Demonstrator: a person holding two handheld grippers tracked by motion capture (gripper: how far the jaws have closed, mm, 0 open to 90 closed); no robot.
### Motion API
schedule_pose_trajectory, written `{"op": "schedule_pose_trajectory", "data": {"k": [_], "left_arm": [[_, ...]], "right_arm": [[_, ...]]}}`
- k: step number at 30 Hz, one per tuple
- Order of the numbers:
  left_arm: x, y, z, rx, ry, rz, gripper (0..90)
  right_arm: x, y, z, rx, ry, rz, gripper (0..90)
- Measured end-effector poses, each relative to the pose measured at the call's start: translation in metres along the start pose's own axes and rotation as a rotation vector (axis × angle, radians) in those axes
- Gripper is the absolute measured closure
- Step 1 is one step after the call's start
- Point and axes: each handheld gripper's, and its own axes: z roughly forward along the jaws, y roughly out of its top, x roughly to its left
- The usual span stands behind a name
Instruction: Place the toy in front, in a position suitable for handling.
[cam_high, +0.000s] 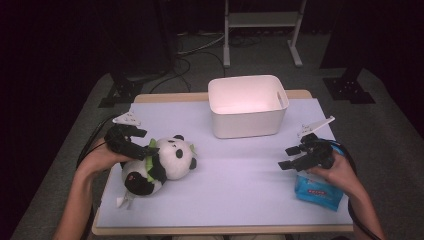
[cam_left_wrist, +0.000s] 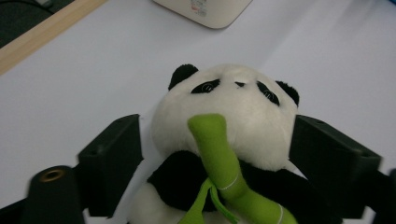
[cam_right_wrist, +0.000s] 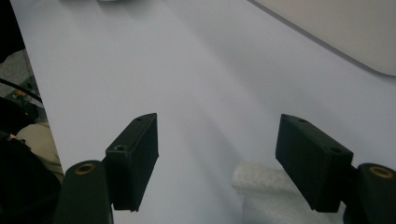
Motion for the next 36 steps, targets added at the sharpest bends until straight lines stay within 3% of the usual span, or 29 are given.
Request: {"op": "schedule_pose_trajectory", "data": {"k": [10, 22, 30, 36], "left_arm": [[0.004, -0.006, 0.008, 0.031, -0.007, -0.01, 24.8], [0.004, -0.007, 0.008, 0.03, -0.039, -0.002, 48.9], [0.003, -0.009, 0.012, 0.043, -0.069, -0.004, 70.2], [0.001, -0.005, 0.011, 0.057, -0.084, 0.01, 74.1]], "right_arm": [[0.001, 0.0, 0.002, 0.007, 0.005, -0.004, 28.7], [0.001, 0.0, 0.001, 0.005, 0.004, -0.007, 28.7], [0.001, 0.0, 0.001, 0.007, 0.005, -0.008, 28.4], [0.001, 0.0, 0.001, 0.007, 0.004, -0.006, 28.4]]}}
